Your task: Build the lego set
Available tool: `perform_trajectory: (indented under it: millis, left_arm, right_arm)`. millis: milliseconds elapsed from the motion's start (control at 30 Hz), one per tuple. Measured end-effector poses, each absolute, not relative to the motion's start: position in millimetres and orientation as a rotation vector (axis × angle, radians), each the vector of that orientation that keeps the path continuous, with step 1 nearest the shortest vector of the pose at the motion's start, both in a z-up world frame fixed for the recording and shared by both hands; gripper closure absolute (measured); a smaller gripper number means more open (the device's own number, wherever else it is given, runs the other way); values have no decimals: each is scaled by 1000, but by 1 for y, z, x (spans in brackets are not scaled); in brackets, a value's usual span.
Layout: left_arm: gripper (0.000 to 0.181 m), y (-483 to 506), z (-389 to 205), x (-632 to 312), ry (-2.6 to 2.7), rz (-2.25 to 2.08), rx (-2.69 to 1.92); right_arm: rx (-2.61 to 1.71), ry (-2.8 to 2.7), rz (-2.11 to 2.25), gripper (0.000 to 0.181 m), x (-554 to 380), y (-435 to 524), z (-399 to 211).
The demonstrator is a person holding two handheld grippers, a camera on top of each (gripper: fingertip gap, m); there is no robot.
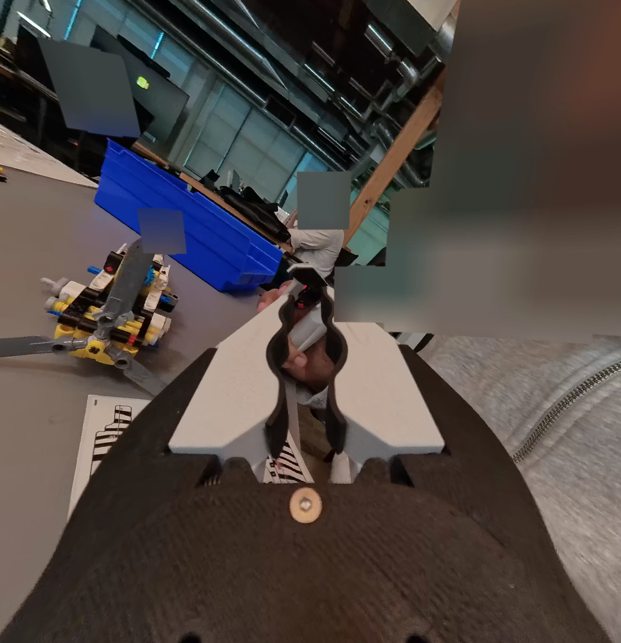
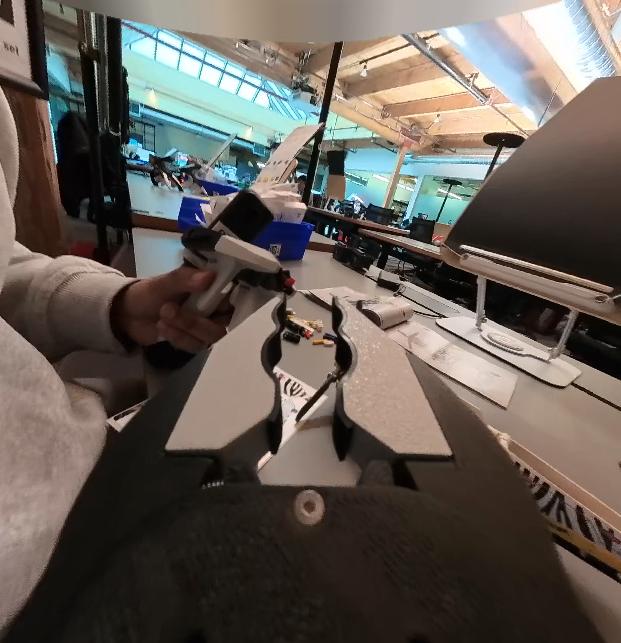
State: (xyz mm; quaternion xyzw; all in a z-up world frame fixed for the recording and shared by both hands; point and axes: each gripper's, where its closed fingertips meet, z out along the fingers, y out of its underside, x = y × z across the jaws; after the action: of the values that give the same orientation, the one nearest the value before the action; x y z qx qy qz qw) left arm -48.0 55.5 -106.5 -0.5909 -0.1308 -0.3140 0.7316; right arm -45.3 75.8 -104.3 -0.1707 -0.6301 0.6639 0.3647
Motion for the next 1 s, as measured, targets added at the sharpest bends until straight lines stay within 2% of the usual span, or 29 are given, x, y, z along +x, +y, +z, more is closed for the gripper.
perform_trajectory:
  millis: [533,733,1000]
  left_arm:
    - [168,60,-109,-39,-262,-760,-1331]
    - [168,61,-111,-38,-263,-777,-1340]
    - [168,63,-113,-33,-250,-804,-1360]
  right_arm:
    - [-466,-1729,1767,156,-40,61,-111]
    - [-429,-1692,1794,168,-35,59,-107]
    - [-448,-1729,1791,168,-37,56,-110]
